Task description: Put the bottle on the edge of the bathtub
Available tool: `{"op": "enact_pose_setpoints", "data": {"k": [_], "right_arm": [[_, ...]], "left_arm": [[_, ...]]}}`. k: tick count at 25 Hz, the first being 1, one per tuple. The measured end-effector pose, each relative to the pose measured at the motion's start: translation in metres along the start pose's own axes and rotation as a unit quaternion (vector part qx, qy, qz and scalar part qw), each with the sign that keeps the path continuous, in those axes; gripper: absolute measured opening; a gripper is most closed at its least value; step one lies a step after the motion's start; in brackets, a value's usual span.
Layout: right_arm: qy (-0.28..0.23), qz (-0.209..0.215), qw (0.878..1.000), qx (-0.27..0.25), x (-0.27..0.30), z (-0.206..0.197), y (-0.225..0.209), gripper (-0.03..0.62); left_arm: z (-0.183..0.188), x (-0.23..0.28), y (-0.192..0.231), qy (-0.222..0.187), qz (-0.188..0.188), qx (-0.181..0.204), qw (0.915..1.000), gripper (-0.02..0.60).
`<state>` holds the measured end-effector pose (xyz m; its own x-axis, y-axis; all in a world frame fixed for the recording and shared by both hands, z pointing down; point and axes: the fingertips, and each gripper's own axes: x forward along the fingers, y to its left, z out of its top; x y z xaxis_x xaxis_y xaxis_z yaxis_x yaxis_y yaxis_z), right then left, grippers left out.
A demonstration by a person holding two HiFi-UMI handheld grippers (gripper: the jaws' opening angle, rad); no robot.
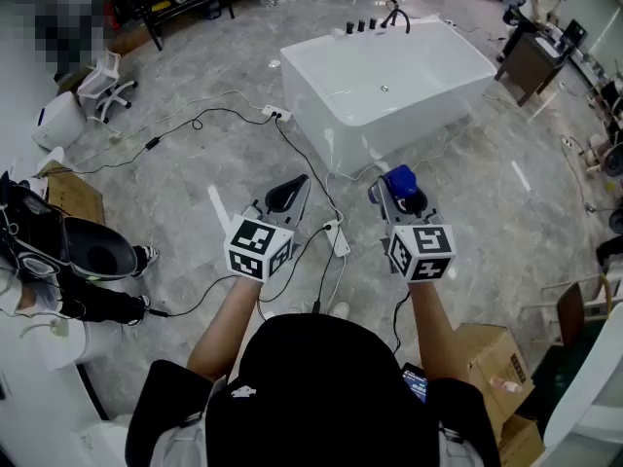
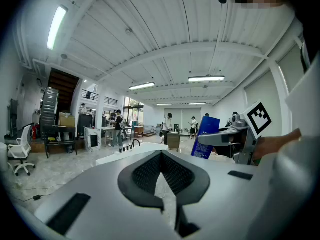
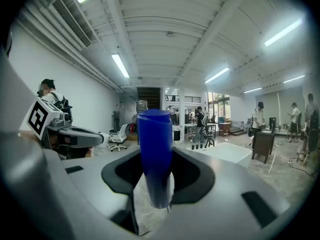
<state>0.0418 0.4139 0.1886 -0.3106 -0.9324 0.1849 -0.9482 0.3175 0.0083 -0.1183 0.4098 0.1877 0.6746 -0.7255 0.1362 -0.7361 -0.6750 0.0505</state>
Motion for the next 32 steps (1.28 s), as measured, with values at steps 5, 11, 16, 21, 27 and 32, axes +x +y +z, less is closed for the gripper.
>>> {"op": "enact_pose_setpoints", "data": {"k": [5, 11, 16, 21, 27, 32], "right_arm": [[0.005, 0.004, 1.000, 0.011, -0.004, -0.004, -0.005, 0.163], [0.001, 0.015, 1.000, 0.022, -0.007, -0.004, -0.013, 0.163], [-0.001, 0.026, 0.999, 0.023, -0.010, -0.003, -0.028, 0.163], [-0.004, 0.038, 0.999, 0.024, -0.011, -0.012, -0.037, 0.163], [0.001, 0.051, 0.998, 0.028, -0.007, -0.017, -0.049, 0.163], [0.001, 0.056, 0.998, 0.028, 0.011, -0.014, -0.057, 0.163]], "left_arm": [[-0.002, 0.002, -0.007, 0.003, 0.000, -0.006, 1.0000, 0.014], [0.001, 0.009, -0.013, 0.004, 0.006, -0.006, 1.0000, 0.014], [0.002, 0.022, -0.024, 0.002, 0.016, -0.010, 0.9998, 0.014], [-0.005, 0.028, -0.036, 0.003, 0.026, -0.009, 0.9996, 0.014], [-0.009, 0.037, -0.043, 0.011, 0.035, -0.010, 0.9993, 0.014], [-0.008, 0.052, -0.032, 0.009, 0.041, -0.013, 0.9990, 0.014]]}}
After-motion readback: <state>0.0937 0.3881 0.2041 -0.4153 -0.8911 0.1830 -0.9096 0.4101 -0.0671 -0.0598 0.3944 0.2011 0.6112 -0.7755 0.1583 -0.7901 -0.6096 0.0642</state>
